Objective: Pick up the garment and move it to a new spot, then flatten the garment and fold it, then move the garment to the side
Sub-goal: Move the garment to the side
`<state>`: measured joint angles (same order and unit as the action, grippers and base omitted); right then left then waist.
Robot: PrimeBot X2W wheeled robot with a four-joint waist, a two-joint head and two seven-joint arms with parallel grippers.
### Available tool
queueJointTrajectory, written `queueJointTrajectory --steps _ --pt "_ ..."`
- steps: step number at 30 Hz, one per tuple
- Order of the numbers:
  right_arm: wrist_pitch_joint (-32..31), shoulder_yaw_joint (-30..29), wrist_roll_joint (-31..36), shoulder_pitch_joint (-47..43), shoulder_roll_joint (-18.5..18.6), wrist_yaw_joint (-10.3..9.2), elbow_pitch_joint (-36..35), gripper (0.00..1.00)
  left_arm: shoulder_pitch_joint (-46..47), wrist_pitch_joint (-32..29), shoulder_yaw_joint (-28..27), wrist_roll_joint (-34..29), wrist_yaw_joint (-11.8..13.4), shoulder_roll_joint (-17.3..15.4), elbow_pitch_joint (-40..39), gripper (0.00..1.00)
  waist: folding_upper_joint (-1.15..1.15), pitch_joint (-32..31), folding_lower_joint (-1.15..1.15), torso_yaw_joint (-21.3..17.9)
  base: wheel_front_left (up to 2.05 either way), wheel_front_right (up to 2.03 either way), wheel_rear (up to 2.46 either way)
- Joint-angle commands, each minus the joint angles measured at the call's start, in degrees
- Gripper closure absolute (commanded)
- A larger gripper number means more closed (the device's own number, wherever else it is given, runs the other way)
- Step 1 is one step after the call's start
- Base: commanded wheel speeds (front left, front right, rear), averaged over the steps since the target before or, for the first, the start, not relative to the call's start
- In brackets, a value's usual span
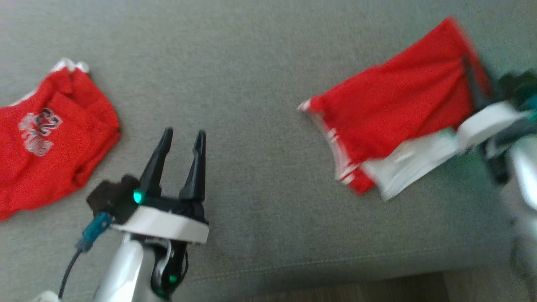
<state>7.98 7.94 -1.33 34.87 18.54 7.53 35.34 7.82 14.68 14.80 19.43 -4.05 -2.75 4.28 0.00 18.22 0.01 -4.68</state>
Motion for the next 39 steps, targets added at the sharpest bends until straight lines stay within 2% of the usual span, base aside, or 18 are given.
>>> queueJointTrajectory --steps 1,7,11,16,18,24,26,27,35,39 --pt "-0.2 0.7 -0.6 1.8 1.6 -0.04 -1.3 1.0 2.4 0.3 -1.3 -0.6 -0.3 -0.1 -2.3 0.0 0.0 2.1 -0.01 -1.2 0.0 0.0 0.0" --pt "-2.6 -1.8 -2.9 8.3 7.7 -0.04 1.4 1.0 7.1 0.3 -1.5 -2.5 -1.2 -0.1 -4.9 0.0 0.0 6.8 -0.01 -2.7 0.0 0.0 0.0" --pt "-3.4 -6.1 -3.8 11.0 9.0 -0.04 3.5 1.0 9.2 0.3 -1.9 -3.3 -1.7 -0.1 -6.3 0.0 0.0 8.7 -0.01 -3.6 0.0 0.0 0.0" --pt "-4.1 -12.1 -1.8 13.3 8.3 -0.04 5.3 1.0 9.8 0.3 -2.4 -3.7 -2.0 -0.1 -7.6 0.0 0.0 10.3 -0.01 -4.8 0.0 0.0 0.0" --pt "-4.3 -12.6 -2.1 13.8 6.9 -0.04 5.6 1.0 9.7 0.3 -2.2 -4.2 -2.2 -0.1 -7.6 0.0 0.0 10.5 -0.01 -5.0 0.0 0.0 0.0" --pt "-4.4 -15.4 0.6 13.6 5.6 -0.04 5.6 1.0 9.1 0.3 -1.8 -4.4 -2.4 -0.1 -7.5 0.0 0.0 10.8 -0.01 -5.1 0.0 0.0 0.0" --pt "-4.4 -15.8 0.0 13.3 4.8 -0.04 5.3 0.28 9.1 0.3 -1.8 -4.2 -2.4 -0.1 -7.4 0.0 0.0 10.8 -0.01 -4.9 0.0 0.0 0.0" --pt "-4.6 -16.3 -0.6 13.3 4.5 -0.04 5.3 0.0 9.1 0.3 -1.8 -4.1 -2.4 -0.1 -7.3 0.0 0.0 10.8 -0.01 -4.8 0.0 0.0 0.0" --pt "-4.1 -15.0 -1.5 12.4 3.1 -0.04 1.6 0.0 8.8 0.3 -2.1 -2.7 -2.2 -0.1 -6.2 0.0 0.0 8.0 -0.01 -3.6 0.0 0.0 0.0" --pt "-3.7 -12.4 -2.1 10.8 0.5 -0.04 -2.0 0.0 7.9 0.3 -2.4 -1.2 -1.4 -0.1 -5.8 0.0 0.0 3.9 -0.01 -2.5 0.0 0.0 0.0"
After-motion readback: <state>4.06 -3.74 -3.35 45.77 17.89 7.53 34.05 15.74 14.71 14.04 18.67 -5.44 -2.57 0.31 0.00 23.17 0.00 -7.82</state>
